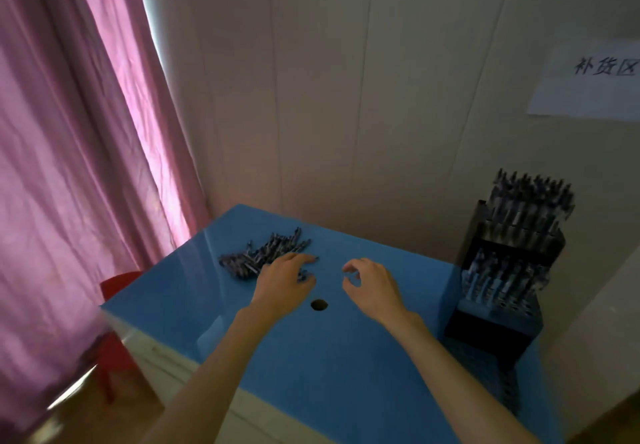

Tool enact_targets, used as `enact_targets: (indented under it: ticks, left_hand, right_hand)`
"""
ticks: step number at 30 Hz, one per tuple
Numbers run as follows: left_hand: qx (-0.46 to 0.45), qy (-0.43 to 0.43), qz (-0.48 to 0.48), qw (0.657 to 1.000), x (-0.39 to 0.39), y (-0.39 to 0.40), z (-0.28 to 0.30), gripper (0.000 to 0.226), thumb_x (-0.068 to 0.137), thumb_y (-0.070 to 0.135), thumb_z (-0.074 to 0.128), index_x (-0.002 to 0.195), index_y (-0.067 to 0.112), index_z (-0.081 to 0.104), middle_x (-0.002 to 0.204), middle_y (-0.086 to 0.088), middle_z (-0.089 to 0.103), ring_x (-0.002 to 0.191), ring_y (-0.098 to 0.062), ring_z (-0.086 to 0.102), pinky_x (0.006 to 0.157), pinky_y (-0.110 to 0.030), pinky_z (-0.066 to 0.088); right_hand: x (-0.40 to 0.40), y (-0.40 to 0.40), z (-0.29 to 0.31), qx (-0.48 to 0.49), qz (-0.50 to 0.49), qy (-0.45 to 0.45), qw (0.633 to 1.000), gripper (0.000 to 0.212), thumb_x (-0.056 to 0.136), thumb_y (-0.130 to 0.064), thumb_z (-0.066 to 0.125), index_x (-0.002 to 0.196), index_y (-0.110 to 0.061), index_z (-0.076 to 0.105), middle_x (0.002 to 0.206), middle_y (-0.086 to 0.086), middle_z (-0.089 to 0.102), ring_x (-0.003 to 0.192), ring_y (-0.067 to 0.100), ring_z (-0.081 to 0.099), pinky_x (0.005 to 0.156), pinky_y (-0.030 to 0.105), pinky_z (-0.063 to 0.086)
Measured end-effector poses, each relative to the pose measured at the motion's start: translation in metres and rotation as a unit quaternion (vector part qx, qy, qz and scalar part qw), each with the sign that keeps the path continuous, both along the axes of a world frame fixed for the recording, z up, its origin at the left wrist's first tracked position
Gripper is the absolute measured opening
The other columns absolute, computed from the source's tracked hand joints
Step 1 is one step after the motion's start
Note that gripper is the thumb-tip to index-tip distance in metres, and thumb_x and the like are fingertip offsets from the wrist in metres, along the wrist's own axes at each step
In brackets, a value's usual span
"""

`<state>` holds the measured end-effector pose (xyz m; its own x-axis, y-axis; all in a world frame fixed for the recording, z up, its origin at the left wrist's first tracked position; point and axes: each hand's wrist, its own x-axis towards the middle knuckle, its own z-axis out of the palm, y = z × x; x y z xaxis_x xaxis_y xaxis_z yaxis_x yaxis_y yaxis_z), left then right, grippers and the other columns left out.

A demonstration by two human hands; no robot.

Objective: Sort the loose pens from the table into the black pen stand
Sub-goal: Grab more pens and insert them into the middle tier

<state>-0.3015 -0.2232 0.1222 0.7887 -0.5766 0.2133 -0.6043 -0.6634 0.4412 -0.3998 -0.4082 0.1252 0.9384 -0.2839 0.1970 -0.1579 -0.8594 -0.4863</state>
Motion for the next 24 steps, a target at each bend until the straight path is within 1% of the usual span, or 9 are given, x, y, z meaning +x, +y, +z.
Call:
enact_targets:
  ticks: [3, 8, 12, 14, 20, 24]
  left_hand:
    - [0.020, -0.006, 0.017, 1.000, 0.025, 0.044, -0.001, 0.040, 0.097, 0.039, 0.055, 0.136, 0.028, 0.054, 0.130, 0.004, 0.055, 0.111, -0.021, 0.058, 0.095, -0.043, 0.047]
    - [0.006, -0.001, 0.040, 0.999, 0.065, 0.118, -0.008, 0.035, 0.092, 0.034, 0.059, 0.126, 0.027, 0.060, 0.118, 0.003, 0.059, 0.107, -0.022, 0.060, 0.087, -0.038, 0.048]
    - [0.010, 0.013, 0.053, 0.998, 0.095, 0.172, -0.021, 0.033, 0.090, 0.034, 0.061, 0.123, 0.029, 0.062, 0.122, 0.005, 0.060, 0.111, -0.021, 0.060, 0.092, -0.038, 0.048]
    - [0.012, 0.032, 0.067, 0.997, 0.111, 0.193, -0.029, 0.035, 0.091, 0.037, 0.060, 0.125, 0.028, 0.061, 0.123, 0.004, 0.060, 0.109, -0.021, 0.061, 0.093, -0.039, 0.049]
    - [0.007, 0.075, 0.092, 0.993, 0.158, 0.223, -0.040, 0.035, 0.093, 0.038, 0.059, 0.126, 0.027, 0.060, 0.122, 0.002, 0.059, 0.105, -0.019, 0.061, 0.091, -0.034, 0.049]
    - [0.034, 0.107, 0.094, 0.989, 0.187, 0.223, -0.052, 0.033, 0.093, 0.039, 0.057, 0.124, 0.028, 0.060, 0.122, 0.002, 0.060, 0.112, -0.020, 0.059, 0.098, -0.038, 0.047]
  right_hand:
    - [0.024, 0.037, -0.003, 0.003, 0.003, 0.008, 1.000, 0.028, 0.100, -0.029, 0.058, 0.127, -0.020, 0.061, 0.130, -0.003, 0.061, 0.112, 0.016, 0.060, 0.096, 0.034, 0.051]
    - [0.064, 0.097, -0.012, 0.013, -0.003, 0.001, 1.000, 0.025, 0.099, -0.026, 0.060, 0.123, -0.020, 0.064, 0.126, -0.002, 0.063, 0.109, 0.017, 0.061, 0.094, 0.033, 0.052]
    - [0.094, 0.137, -0.018, 0.030, -0.014, -0.008, 0.999, 0.024, 0.098, -0.024, 0.062, 0.120, -0.019, 0.066, 0.122, 0.000, 0.064, 0.104, 0.017, 0.062, 0.092, 0.033, 0.052]
    - [0.106, 0.151, -0.024, 0.038, -0.018, -0.005, 0.999, 0.021, 0.097, -0.023, 0.062, 0.117, -0.019, 0.067, 0.120, 0.001, 0.065, 0.102, 0.017, 0.063, 0.092, 0.035, 0.053]
    - [0.140, 0.175, -0.034, 0.037, -0.025, 0.016, 0.999, 0.022, 0.097, -0.019, 0.061, 0.119, -0.017, 0.067, 0.122, 0.001, 0.065, 0.105, 0.018, 0.063, 0.094, 0.034, 0.052]
    - [0.172, 0.179, -0.046, 0.033, -0.033, 0.017, 0.999, 0.020, 0.097, -0.020, 0.062, 0.116, -0.018, 0.067, 0.119, 0.001, 0.066, 0.100, 0.017, 0.064, 0.090, 0.036, 0.054]
